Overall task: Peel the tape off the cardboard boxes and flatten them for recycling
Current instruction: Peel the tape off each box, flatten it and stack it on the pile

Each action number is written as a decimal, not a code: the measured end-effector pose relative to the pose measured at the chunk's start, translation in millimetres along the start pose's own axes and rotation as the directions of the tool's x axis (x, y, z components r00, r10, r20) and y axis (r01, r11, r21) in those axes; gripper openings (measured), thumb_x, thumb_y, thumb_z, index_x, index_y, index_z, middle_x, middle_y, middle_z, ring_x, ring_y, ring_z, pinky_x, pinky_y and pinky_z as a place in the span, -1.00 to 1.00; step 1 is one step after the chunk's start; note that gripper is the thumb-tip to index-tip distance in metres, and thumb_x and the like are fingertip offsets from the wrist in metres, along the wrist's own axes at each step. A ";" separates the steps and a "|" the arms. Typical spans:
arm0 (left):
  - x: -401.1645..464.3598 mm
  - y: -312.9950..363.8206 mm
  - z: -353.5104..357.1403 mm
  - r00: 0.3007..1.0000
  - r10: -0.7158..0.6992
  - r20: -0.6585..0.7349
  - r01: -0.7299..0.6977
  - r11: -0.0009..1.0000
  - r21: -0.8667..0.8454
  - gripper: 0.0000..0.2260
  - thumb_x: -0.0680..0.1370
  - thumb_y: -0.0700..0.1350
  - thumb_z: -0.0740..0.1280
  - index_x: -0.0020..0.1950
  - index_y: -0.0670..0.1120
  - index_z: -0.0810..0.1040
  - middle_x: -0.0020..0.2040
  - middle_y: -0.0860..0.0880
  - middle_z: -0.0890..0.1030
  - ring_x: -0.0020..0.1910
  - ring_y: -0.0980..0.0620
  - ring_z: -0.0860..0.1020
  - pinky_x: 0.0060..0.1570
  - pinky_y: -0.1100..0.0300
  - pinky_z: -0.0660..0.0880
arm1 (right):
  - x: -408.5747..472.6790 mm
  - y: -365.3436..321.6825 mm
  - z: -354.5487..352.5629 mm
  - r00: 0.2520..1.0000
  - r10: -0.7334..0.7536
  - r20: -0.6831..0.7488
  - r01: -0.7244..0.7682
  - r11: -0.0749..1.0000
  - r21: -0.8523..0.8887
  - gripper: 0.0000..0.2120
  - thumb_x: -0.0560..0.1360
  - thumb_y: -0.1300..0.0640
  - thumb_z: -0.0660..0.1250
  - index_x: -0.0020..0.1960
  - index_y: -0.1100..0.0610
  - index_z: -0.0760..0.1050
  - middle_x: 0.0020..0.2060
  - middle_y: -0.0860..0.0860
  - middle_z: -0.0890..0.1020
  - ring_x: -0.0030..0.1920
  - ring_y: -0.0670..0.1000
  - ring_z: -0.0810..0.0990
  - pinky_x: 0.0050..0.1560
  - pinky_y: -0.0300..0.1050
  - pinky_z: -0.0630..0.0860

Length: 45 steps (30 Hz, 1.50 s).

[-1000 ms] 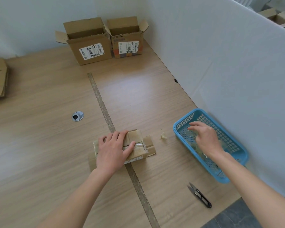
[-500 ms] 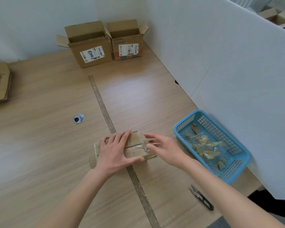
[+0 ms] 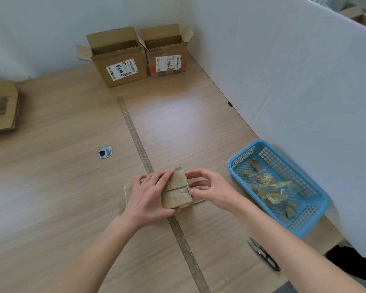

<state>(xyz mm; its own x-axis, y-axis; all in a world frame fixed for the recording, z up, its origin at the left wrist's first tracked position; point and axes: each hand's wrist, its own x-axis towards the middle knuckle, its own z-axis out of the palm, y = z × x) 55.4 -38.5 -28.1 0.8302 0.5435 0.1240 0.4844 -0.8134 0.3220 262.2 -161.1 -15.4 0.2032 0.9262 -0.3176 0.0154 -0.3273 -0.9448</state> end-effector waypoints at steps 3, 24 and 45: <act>-1.7 -2.1 -3.5 1.000 -0.003 -0.003 0.003 0.999 -0.047 -0.08 0.24 0.42 0.45 0.52 0.05 0.36 0.30 0.13 0.51 0.25 0.09 0.50 0.28 -0.08 0.38 | 0.3 -3.9 -2.8 1.000 -0.009 0.027 0.008 1.000 0.014 -0.56 0.47 0.27 0.51 0.31 0.03 0.55 0.20 -0.07 0.66 0.16 -0.04 0.67 0.15 -0.01 0.64; -3.3 2.6 -10.6 0.999 0.016 0.031 -0.013 0.996 -0.092 -0.06 0.26 0.39 0.49 0.56 0.03 0.34 0.36 0.12 0.49 0.31 0.08 0.48 0.33 -0.09 0.34 | -7.7 0.8 -10.3 0.997 0.040 0.071 -0.048 0.992 0.118 -0.60 0.50 0.25 0.50 0.30 0.01 0.58 0.17 0.04 0.69 0.23 -0.04 0.62 0.25 -0.05 0.59; -3.0 4.4 -3.1 0.999 0.013 0.030 -0.010 0.996 -0.094 -0.03 0.25 0.42 0.48 0.57 0.08 0.30 0.38 0.16 0.47 0.34 0.11 0.47 0.36 -0.10 0.32 | -4.1 1.9 -16.5 0.997 0.018 0.071 -0.022 0.998 0.062 -0.64 0.47 0.17 0.53 0.20 -0.11 0.61 0.14 -0.08 0.69 0.17 -0.07 0.64 0.18 -0.07 0.62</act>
<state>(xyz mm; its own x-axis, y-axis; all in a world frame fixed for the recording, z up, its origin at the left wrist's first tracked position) 54.2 -43.1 -24.2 0.8442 0.5267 0.0996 0.4482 -0.7955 0.4078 277.6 -168.6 -14.5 0.1335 0.9311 -0.3394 -0.0501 -0.3357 -0.9406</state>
